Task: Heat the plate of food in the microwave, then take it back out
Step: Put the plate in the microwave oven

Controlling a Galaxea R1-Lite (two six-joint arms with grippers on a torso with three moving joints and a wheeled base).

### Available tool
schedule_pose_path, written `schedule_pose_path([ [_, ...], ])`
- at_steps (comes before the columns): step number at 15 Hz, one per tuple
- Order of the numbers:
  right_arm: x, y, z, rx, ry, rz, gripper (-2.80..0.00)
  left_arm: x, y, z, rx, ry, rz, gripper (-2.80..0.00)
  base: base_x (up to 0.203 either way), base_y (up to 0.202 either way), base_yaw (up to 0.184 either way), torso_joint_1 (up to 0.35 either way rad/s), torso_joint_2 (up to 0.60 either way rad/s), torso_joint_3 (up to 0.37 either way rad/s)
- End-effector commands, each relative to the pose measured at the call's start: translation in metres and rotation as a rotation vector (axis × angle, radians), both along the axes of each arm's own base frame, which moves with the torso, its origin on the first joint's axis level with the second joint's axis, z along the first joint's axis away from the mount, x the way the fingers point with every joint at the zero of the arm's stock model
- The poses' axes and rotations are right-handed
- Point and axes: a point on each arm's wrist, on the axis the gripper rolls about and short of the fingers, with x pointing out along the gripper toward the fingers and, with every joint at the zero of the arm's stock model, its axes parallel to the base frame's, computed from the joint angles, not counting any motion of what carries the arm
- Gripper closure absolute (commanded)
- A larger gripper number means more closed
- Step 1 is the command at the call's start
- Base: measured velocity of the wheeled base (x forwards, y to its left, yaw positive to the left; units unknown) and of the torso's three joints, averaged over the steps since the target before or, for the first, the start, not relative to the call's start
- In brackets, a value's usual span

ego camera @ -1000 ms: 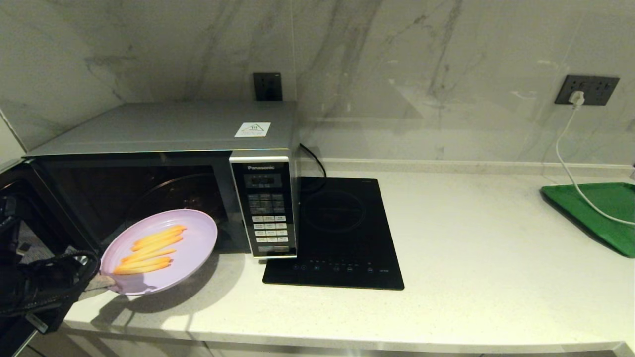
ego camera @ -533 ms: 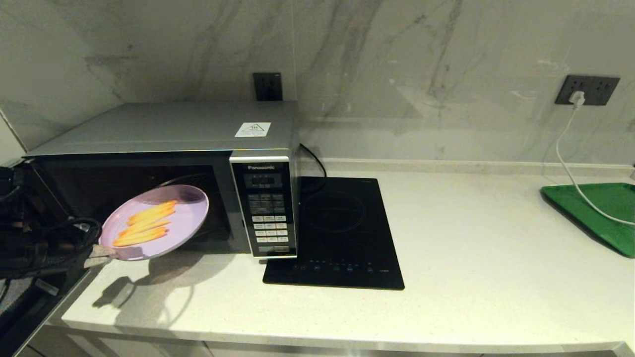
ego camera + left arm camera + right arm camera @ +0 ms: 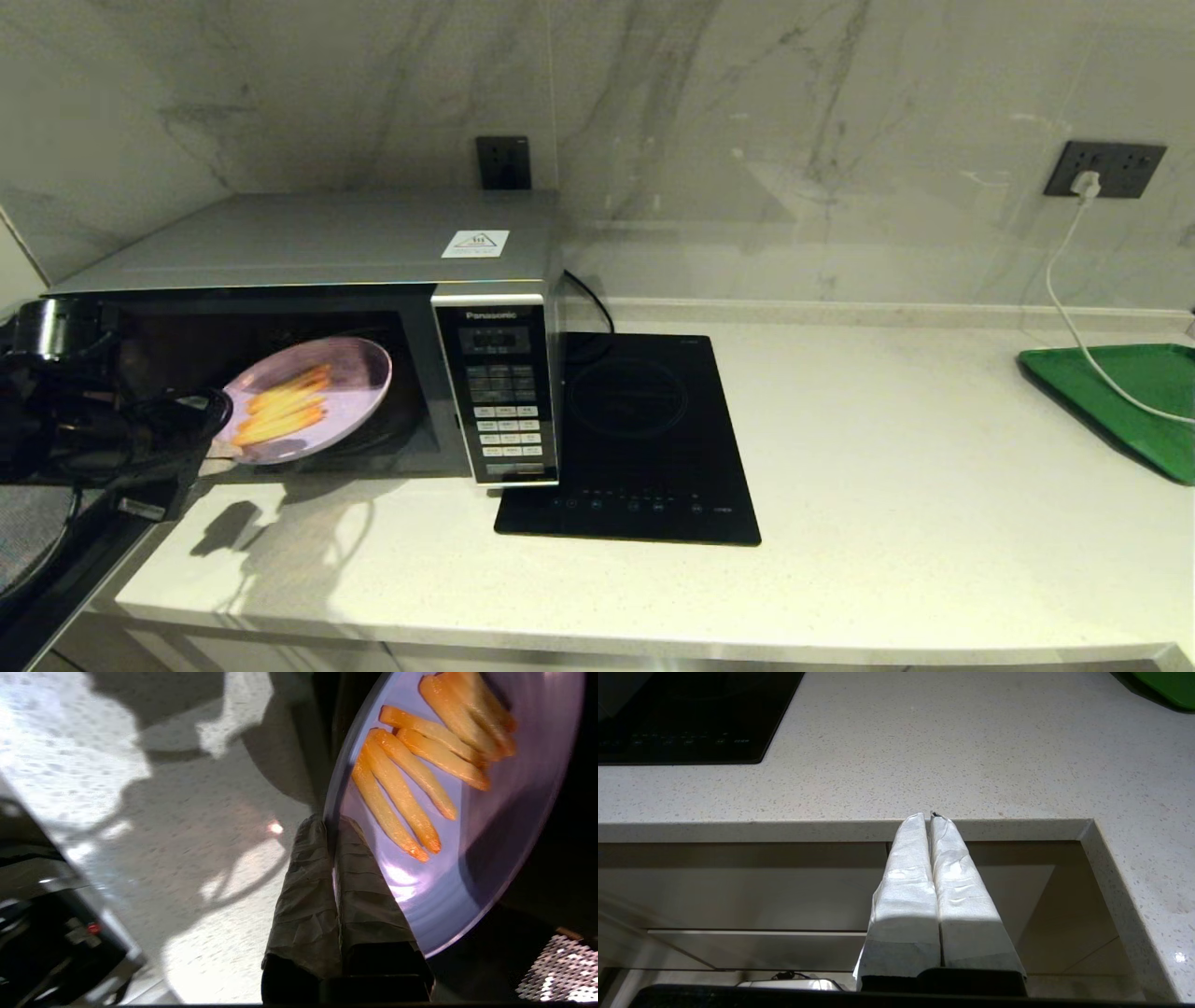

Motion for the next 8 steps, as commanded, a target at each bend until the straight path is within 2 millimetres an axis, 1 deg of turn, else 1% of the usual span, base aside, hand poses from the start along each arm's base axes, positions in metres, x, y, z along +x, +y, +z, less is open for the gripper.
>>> schedule_pose_path([
  [1,0.000,0.000,0.000,0.001,0.001,-0.001,0.00,0.005,-0.005,-0.001,-0.005,-0.011,0.052,0.00,0.000,0.000,0.000,0.000,0.00,0.000],
  [5,0.000,0.000,0.000,0.001,0.001,-0.001,0.00,0.013,-0.023,0.002,-0.008,-0.042,0.046,0.00,0.000,0.000,0.000,0.000,0.00,0.000],
  [8,0.000,0.000,0.000,0.001,0.001,-0.001,0.00,0.027,-0.036,0.005,0.014,-0.055,0.023,0.00,0.000,0.000,0.000,0.000,0.00,0.000],
])
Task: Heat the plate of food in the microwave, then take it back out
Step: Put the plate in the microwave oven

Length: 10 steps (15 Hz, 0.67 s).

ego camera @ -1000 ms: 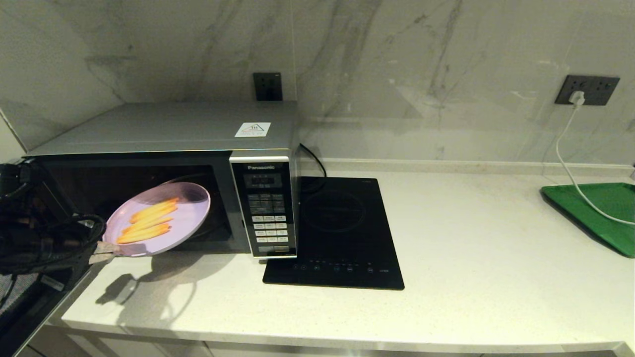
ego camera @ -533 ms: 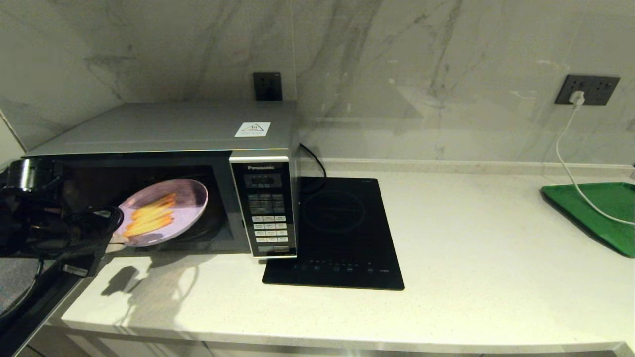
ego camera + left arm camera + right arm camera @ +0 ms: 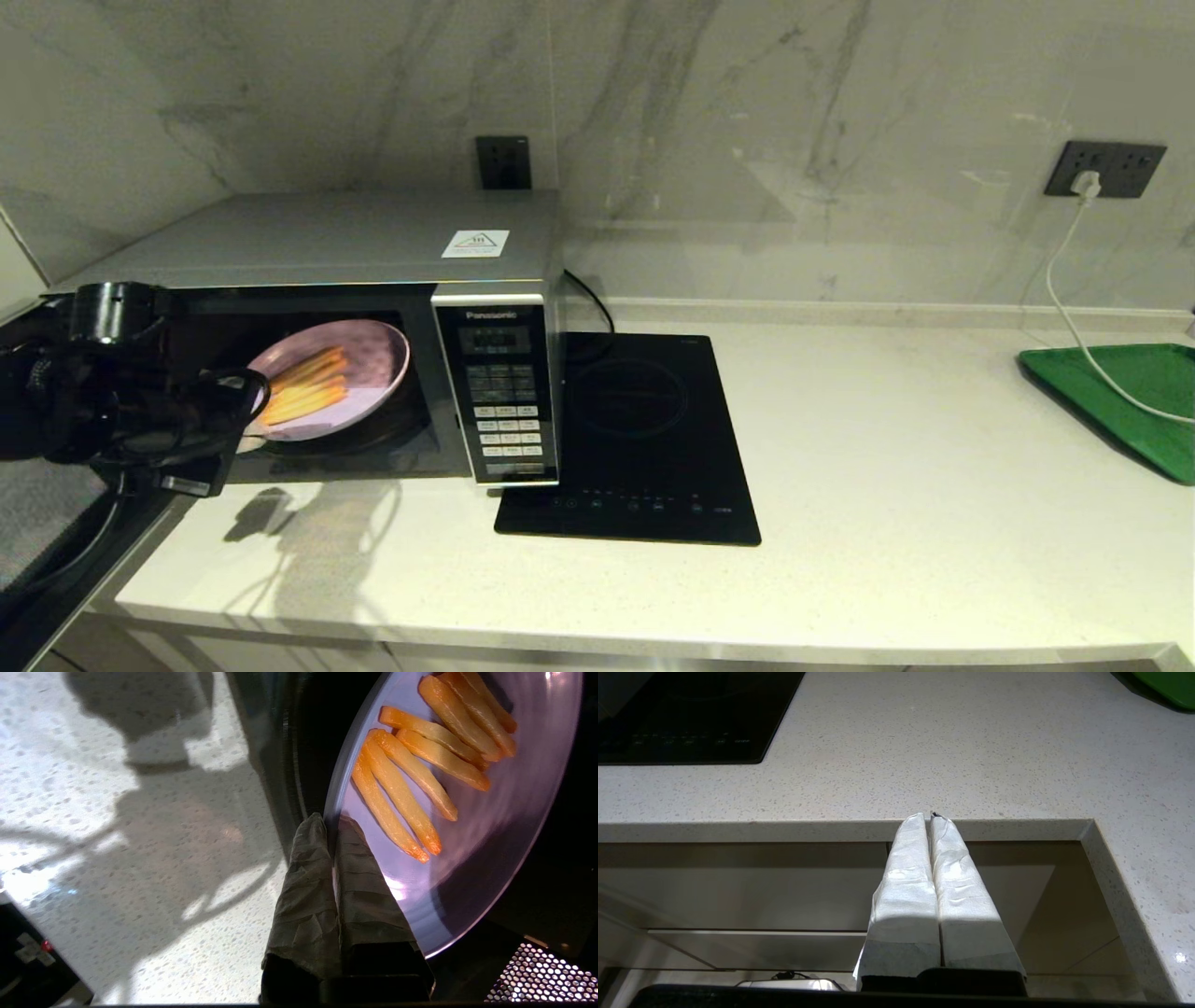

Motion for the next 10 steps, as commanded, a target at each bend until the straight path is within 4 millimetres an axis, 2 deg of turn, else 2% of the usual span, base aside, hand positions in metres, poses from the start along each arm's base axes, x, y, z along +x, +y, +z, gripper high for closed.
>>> schedule_pose_path([
  [1,0.000,0.000,0.000,0.001,0.001,0.000,0.00,0.012,-0.009,0.001,0.012,-0.005,-0.009,0.00,0.000,0.000,0.000,0.000,0.00,0.000],
  [10,0.000,0.000,0.000,0.001,0.001,0.000,0.00,0.037,-0.008,-0.019,0.008,0.039,-0.008,0.00,0.000,0.000,0.000,0.000,0.00,0.000],
])
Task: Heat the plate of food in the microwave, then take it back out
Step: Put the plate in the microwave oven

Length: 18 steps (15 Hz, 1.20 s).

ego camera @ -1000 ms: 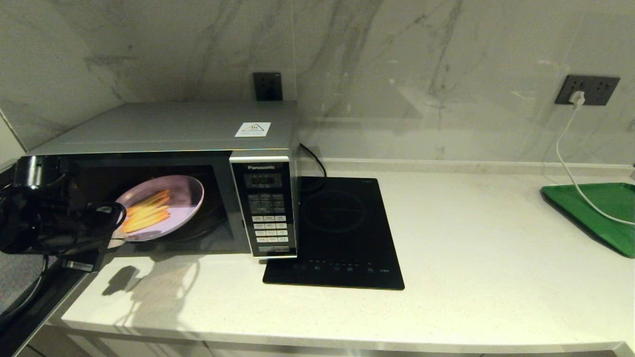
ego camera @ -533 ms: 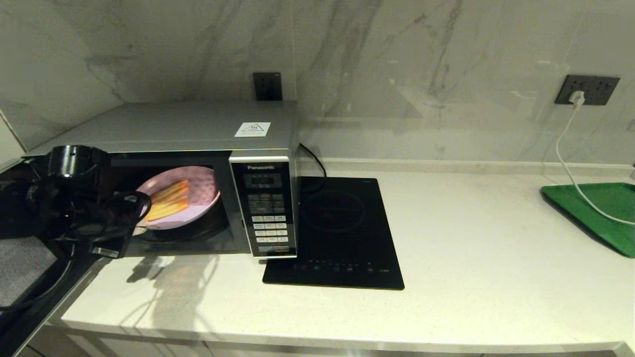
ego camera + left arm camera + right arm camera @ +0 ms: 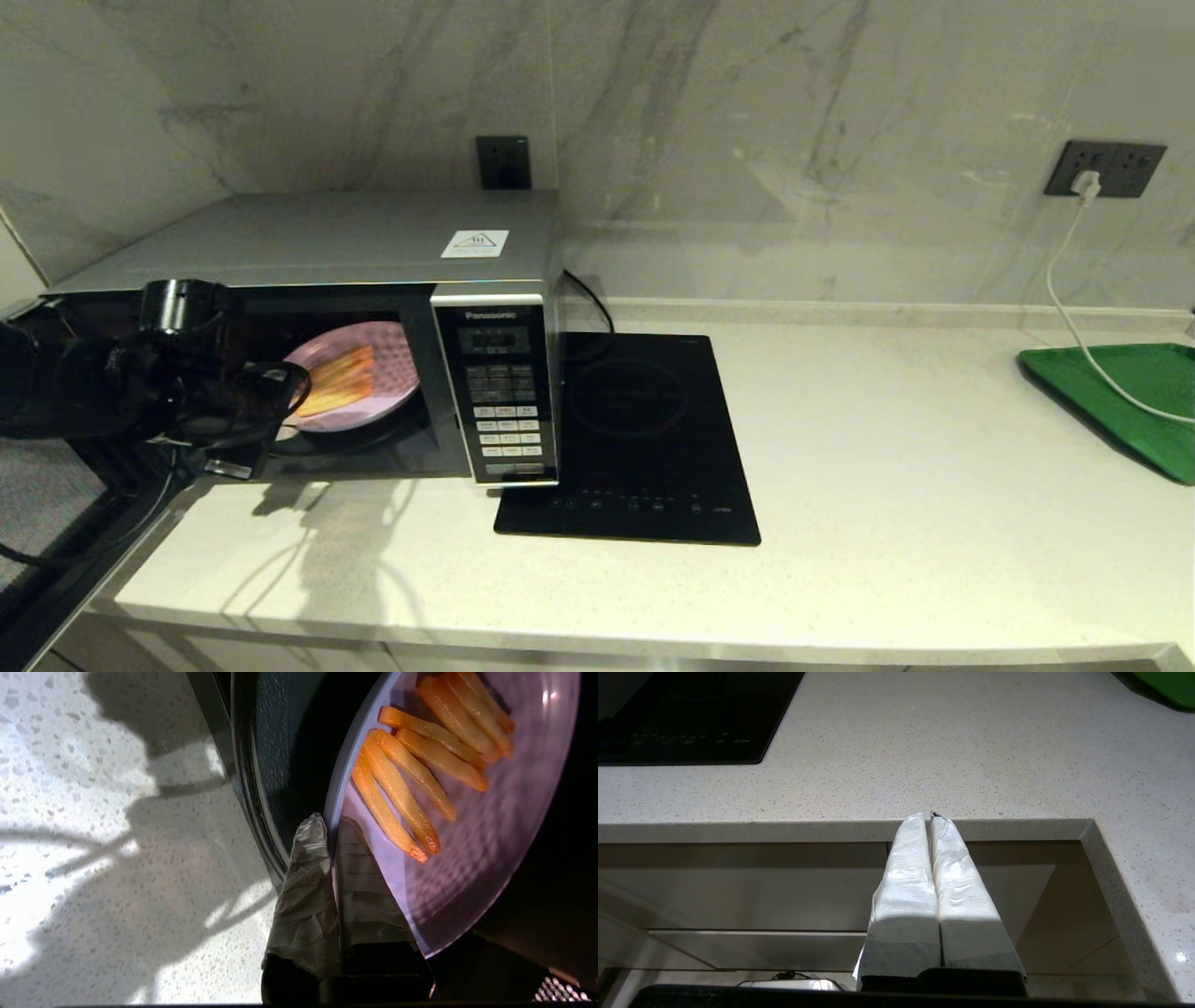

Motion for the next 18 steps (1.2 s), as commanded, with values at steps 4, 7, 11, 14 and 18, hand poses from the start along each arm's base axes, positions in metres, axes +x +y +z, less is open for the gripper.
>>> schedule_pose_path([
  [4,0.000,0.000,0.000,0.001,0.001,0.000,0.00,0.007,0.001,-0.012,-0.010,0.029,0.006,0.00,0.000,0.000,0.000,0.000,0.00,0.000],
  [7,0.000,0.000,0.000,0.001,0.001,0.000,0.00,0.008,0.003,-0.017,-0.010,0.045,0.013,0.00,0.000,0.000,0.000,0.000,0.00,0.000],
  [11,0.000,0.000,0.000,0.001,0.001,0.000,0.00,0.005,0.004,-0.009,-0.007,0.022,0.009,-2.80,0.000,0.000,0.000,0.000,0.00,0.000],
  [14,0.000,0.000,0.000,0.001,0.001,0.000,0.00,-0.004,0.003,0.012,-0.004,-0.034,0.003,-2.80,0.000,0.000,0.000,0.000,0.00,0.000],
  [18,0.000,0.000,0.000,0.001,0.001,0.000,0.00,-0.029,-0.001,0.045,-0.015,-0.092,-0.025,-2.80,0.000,0.000,0.000,0.000,0.00,0.000],
])
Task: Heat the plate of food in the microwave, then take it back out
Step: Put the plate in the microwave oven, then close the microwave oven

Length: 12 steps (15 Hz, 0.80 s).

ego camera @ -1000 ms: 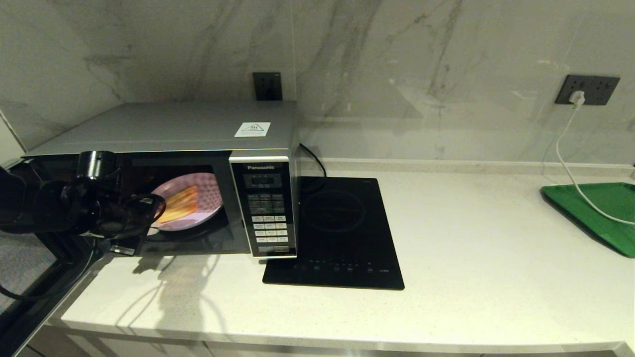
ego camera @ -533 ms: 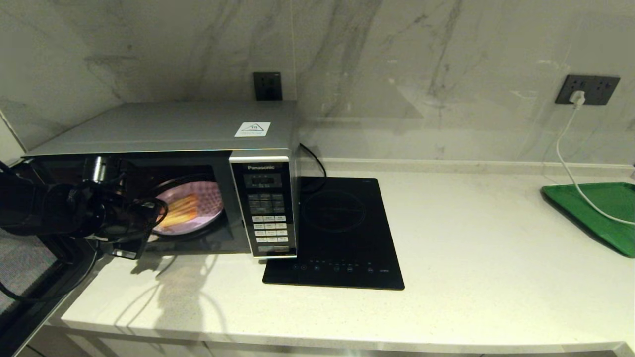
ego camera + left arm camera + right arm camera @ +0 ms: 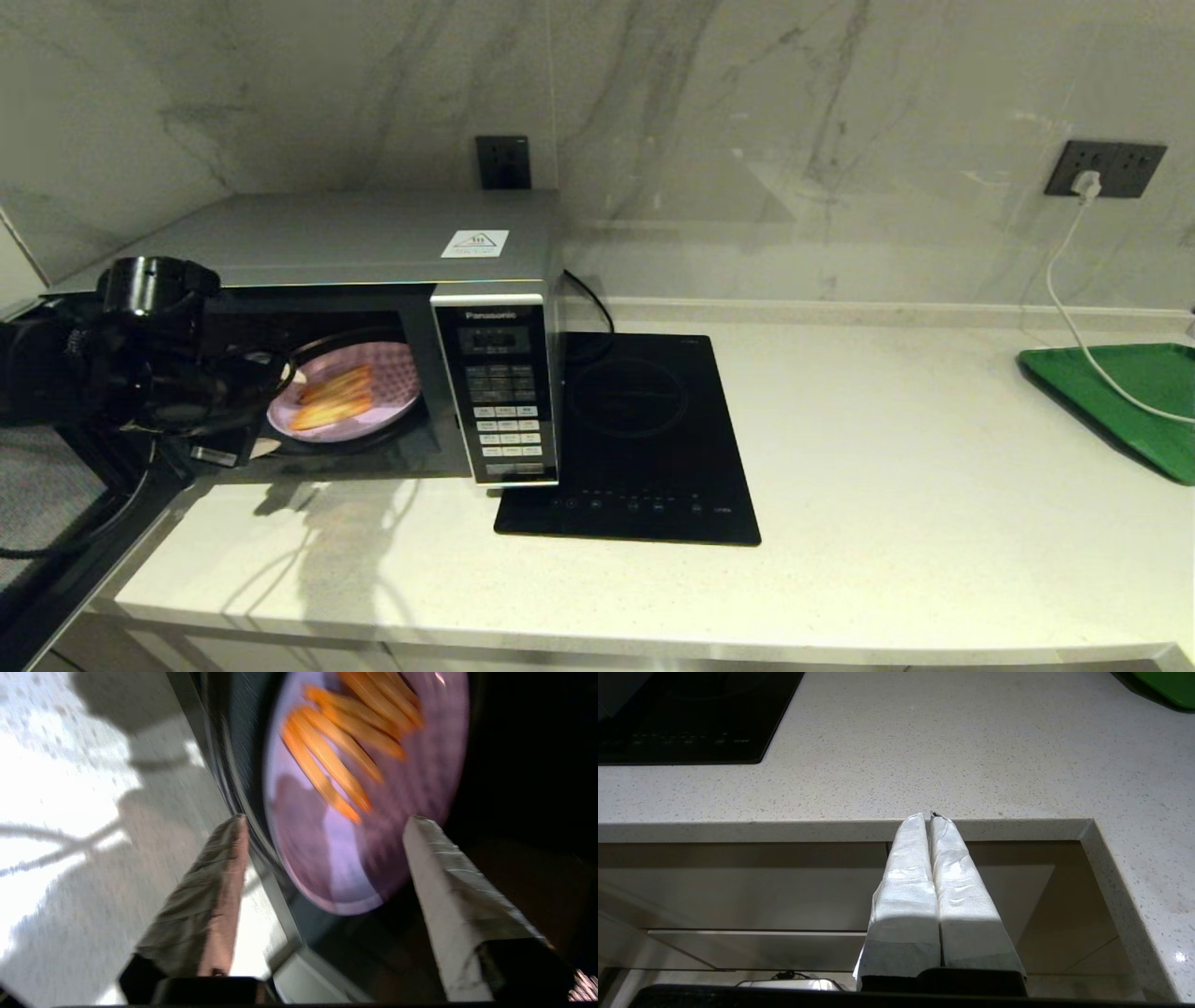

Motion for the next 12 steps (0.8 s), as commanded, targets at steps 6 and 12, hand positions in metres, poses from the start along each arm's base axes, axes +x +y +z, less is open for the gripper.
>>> schedule_pose_path([
  [6,0.000,0.000,0.000,0.000,0.001,0.000,0.00,-0.060,-0.006,-0.010,-0.002,0.109,-0.075,0.00,0.000,0.000,0.000,0.000,0.00,0.000],
  [12,0.000,0.000,0.000,0.000,0.001,0.000,0.00,-0.118,-0.010,0.035,0.065,-0.054,-0.179,0.00,0.000,0.000,0.000,0.000,0.00,0.000],
])
